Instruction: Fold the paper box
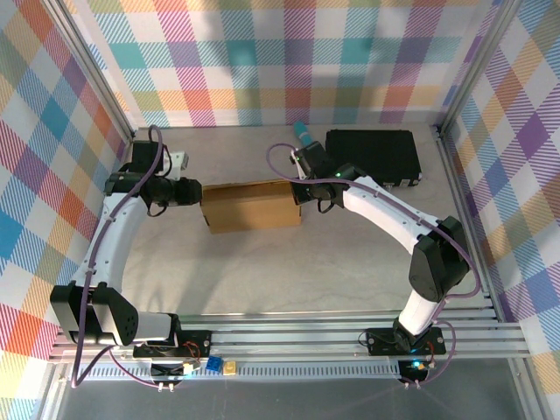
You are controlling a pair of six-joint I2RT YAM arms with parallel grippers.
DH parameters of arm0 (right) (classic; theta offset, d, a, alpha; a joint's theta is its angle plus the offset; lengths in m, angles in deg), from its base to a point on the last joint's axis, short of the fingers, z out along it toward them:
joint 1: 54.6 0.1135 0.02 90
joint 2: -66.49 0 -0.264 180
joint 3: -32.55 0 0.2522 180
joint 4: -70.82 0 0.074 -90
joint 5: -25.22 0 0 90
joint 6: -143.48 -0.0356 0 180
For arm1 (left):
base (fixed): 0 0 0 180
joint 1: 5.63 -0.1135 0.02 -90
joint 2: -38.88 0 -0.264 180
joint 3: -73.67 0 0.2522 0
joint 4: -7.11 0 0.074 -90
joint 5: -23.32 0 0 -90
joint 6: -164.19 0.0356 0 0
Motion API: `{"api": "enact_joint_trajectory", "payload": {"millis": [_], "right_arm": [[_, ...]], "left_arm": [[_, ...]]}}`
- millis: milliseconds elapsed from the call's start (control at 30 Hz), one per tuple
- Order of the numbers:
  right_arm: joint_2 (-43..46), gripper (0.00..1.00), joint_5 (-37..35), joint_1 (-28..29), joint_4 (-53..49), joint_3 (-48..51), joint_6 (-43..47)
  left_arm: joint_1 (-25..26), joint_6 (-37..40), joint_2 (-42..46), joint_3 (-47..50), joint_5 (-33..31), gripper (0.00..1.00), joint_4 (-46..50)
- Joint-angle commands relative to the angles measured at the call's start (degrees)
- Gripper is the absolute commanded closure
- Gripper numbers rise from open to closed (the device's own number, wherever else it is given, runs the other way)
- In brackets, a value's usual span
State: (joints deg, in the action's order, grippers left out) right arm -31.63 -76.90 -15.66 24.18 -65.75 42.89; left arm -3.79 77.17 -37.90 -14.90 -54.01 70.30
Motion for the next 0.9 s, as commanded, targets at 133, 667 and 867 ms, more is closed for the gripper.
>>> {"api": "enact_joint_trajectory", "payload": {"millis": [133, 667, 867], "right_arm": [[-3.2, 1.0, 2.7, 0.0, -7.1, 0.1, 0.8], [-3.0, 1.0, 2.9, 0.0, -7.2, -0.2, 0.2], [-2.9, 1.0, 2.9, 0.0, -7.2, -0.3, 0.2]], "left_arm": [[0.3, 2.6, -2.4, -0.3, -1.1, 0.6, -1.0], [0.3, 0.6, -5.6, 0.1, 0.1, 0.81, -4.5], [0.3, -1.3, -5.5, -0.3, 0.7, 0.92, -4.9]]}}
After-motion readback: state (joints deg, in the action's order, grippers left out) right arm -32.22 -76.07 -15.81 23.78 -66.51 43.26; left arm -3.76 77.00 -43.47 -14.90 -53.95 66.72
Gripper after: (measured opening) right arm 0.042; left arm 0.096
